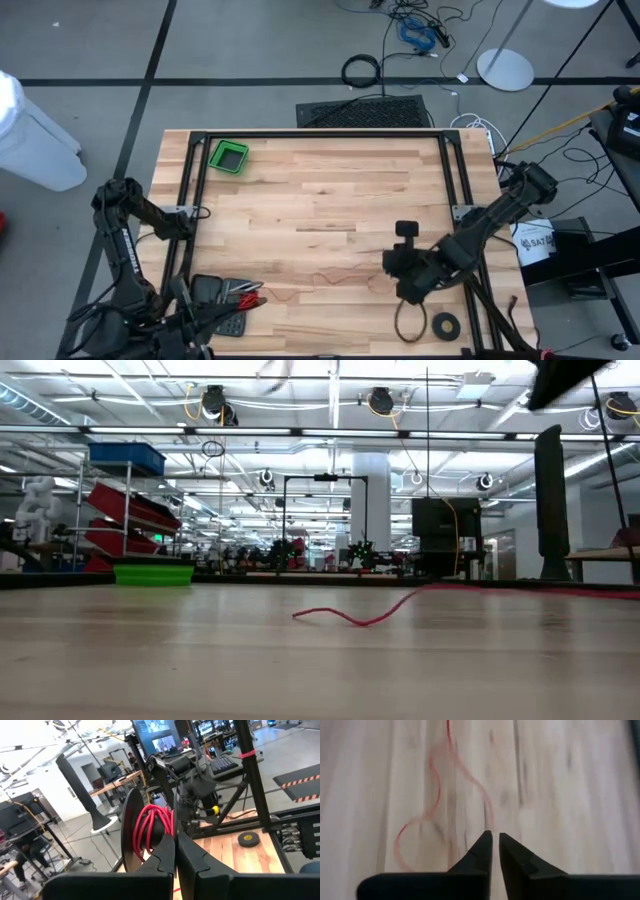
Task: Coil cords
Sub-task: Coil the red wire into the spool
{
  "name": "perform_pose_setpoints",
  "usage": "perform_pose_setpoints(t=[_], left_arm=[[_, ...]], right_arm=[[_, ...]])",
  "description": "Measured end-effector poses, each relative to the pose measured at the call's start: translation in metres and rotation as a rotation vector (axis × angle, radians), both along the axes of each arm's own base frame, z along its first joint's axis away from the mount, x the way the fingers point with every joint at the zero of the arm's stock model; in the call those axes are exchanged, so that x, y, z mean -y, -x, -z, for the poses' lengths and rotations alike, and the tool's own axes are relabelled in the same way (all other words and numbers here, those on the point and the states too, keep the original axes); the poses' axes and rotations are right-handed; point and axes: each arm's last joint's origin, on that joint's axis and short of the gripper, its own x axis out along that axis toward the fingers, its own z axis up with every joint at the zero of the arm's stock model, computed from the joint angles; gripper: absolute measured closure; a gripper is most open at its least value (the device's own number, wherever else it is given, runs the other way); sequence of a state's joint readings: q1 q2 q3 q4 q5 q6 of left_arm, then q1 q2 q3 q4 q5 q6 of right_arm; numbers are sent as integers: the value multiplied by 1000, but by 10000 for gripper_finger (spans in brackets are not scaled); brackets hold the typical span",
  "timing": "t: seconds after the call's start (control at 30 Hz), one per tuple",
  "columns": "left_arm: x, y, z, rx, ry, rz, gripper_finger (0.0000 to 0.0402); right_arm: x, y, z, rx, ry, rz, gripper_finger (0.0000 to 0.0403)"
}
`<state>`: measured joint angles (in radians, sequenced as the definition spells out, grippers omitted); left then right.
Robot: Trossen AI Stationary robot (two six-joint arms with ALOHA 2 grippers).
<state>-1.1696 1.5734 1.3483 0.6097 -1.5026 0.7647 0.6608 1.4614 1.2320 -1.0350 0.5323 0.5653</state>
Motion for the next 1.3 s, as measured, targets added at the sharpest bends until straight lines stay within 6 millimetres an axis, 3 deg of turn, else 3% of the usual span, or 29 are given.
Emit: perform_pose_setpoints(t=[0.17,0.47,0.77,1.07,1.3], left_arm=[[-7,-16,0,16,-3,-7,398],[-16,-35,6,12,-13,-43,398],[-13,-44,7,68,-7,166,398],[-10,-53,11,83,-36,438,398],[-16,-62,12,76,-28,416,398]], right_arm=[[-11,-8,-11,202,139,-97,357],[-27,-35,-23,413,151,-237,312],[-48,-61,-30,596,73,-480,283],[-58,-91,-18,727,20,-604,281],[-63,-122,14,771,-13,-682,281]])
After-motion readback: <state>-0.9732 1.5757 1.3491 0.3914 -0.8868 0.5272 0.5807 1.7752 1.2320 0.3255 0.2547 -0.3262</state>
